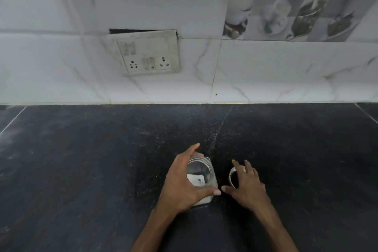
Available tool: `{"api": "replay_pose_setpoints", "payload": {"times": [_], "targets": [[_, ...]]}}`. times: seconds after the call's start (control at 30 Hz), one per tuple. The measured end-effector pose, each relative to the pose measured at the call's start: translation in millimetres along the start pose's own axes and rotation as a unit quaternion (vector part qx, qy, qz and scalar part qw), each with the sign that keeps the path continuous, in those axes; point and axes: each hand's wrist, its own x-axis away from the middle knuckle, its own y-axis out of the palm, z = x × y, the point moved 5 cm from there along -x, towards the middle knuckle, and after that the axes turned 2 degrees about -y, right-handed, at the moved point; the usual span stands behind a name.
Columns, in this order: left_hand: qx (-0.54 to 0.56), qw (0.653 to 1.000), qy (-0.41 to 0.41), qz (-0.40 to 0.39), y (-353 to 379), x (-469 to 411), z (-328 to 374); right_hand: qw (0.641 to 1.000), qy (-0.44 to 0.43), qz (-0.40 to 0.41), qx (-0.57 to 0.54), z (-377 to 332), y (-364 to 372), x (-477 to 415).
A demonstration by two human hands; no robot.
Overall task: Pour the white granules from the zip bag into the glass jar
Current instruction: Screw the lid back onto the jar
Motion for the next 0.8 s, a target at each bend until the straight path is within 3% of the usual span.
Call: {"api": "replay_pose_setpoints", "payload": {"times": [0.23, 0.3, 0.37, 0.47, 0.53, 0.63, 0.8], "targets": [[0.035, 0.998, -0.041, 0.019, 3, 0, -11, 0.997, 0.029, 0.043, 0.049, 0, 6, -16], [0.032, 0.999, -0.034, 0.008, 4, -4, -10, 0.998, 0.024, 0.064, 0.017, 1, -2, -16], [0.031, 0.999, -0.032, 0.003, 6, -10, -9, 0.987, -0.002, 0.138, -0.080, -6, -21, -11], [0.038, 0.999, -0.033, 0.007, 9, -16, -10, 0.907, -0.089, 0.306, -0.275, -34, -58, 16], [0.047, 0.998, -0.037, 0.012, 10, -18, -12, 0.842, -0.166, 0.368, -0.357, -57, -73, 38], [0.067, 0.997, -0.038, 0.023, 11, -20, -12, 0.811, -0.260, 0.365, -0.377, -82, -65, 52], [0.100, 0.994, -0.039, 0.021, 12, -19, -12, 0.828, -0.287, 0.306, -0.372, -87, -30, 43]]}}
